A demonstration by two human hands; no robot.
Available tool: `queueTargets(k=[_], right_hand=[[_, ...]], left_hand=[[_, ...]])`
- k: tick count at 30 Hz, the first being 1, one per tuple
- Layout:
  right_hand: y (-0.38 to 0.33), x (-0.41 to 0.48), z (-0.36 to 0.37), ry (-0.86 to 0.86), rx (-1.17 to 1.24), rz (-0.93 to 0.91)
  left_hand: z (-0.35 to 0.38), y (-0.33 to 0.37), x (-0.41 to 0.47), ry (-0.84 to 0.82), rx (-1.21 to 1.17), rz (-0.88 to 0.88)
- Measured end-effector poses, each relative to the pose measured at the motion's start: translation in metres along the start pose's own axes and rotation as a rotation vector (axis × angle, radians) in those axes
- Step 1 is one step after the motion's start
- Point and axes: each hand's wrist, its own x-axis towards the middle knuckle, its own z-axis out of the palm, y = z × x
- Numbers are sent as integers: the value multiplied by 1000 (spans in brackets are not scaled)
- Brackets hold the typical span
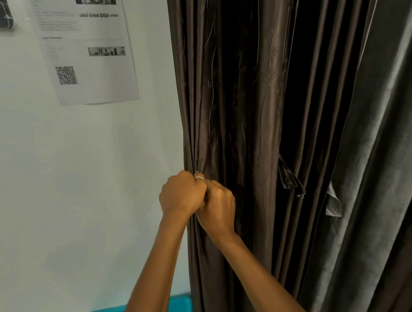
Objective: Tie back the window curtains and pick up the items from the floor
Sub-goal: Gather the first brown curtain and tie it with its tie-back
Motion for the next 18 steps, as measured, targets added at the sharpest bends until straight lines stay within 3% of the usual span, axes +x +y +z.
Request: queueTargets(k=[3,7,9,14,18], right_hand=[[2,1,-3,-15,-36,0],[10,7,-18,-204,-46,-65],[12,11,-33,-218,-46,-88],[15,27,-77,238,-139,44],[28,36,-96,353,-148,226]], left_hand=[[2,1,0,4,13,21],[4,-4,3,19,55,61],[4,-8,5,22,60,68],[3,-16,7,18,39,66],[2,-19,10,-1,18,73]])
